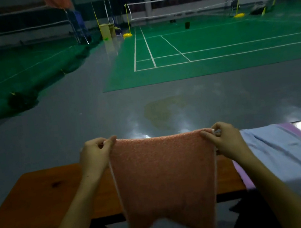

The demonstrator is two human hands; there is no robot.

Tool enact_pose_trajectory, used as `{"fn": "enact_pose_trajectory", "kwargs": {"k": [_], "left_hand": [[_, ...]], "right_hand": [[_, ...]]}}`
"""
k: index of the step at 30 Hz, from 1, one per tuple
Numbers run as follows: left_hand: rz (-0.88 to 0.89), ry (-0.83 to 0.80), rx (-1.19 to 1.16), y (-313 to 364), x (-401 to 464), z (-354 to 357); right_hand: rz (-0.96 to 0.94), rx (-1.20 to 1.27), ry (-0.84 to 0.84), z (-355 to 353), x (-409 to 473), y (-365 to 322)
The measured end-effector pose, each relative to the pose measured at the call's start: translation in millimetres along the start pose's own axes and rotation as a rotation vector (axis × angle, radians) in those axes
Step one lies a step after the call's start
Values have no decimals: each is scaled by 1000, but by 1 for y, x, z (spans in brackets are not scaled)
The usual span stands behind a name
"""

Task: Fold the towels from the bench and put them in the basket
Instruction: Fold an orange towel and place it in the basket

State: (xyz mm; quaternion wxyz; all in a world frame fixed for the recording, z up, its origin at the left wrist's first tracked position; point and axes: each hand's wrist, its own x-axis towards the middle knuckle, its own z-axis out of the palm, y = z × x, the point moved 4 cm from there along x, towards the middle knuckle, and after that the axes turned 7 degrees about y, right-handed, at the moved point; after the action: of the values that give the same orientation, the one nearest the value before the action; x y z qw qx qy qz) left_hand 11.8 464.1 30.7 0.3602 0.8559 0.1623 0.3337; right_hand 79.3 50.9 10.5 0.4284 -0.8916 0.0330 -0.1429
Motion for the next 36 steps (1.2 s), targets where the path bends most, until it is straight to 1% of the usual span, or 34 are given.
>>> {"fn": "enact_pose_trajectory", "kwargs": {"k": [1,3,4,6,7,11,14,17,21,23,26,28,30,31,33,34,36], "left_hand": [[-42,-3,-4,-5,-1,11],[-158,-11,-85,-18,-2,33],[-212,-7,-136,-25,-2,44],[-267,14,-181,-40,2,61],[-272,25,-172,-49,5,69],[-237,30,-115,-72,7,95],[-232,23,-106,-81,5,108],[-243,17,-91,-92,8,123],[-251,-10,-149,-95,10,140],[-214,-28,-122,-85,3,139],[-11,-54,13,-56,-22,131],[109,-197,73,-41,-55,137],[149,-372,170,-42,-92,148],[166,-438,264,-47,-106,153],[205,-521,463,-60,-121,156],[214,-537,525,-66,-123,153],[212,-529,569,-72,-123,144]], "right_hand": [[-9,-111,11,11,3,5],[-5,-197,59,28,10,9],[16,-148,58,37,16,11],[156,43,41,56,27,20],[193,77,40,63,31,23],[219,126,43,93,45,46],[161,94,50,110,51,57],[148,86,27,123,57,63],[142,108,16,131,60,61],[112,108,8,130,56,56],[-70,24,39,126,36,37],[-186,-20,-52,134,7,26],[-283,-155,-190,150,-27,25],[-303,-256,-249,156,-41,31],[-271,-440,-336,160,-56,50],[-254,-504,-354,156,-59,61],[-256,-586,-360,145,-61,76]]}}
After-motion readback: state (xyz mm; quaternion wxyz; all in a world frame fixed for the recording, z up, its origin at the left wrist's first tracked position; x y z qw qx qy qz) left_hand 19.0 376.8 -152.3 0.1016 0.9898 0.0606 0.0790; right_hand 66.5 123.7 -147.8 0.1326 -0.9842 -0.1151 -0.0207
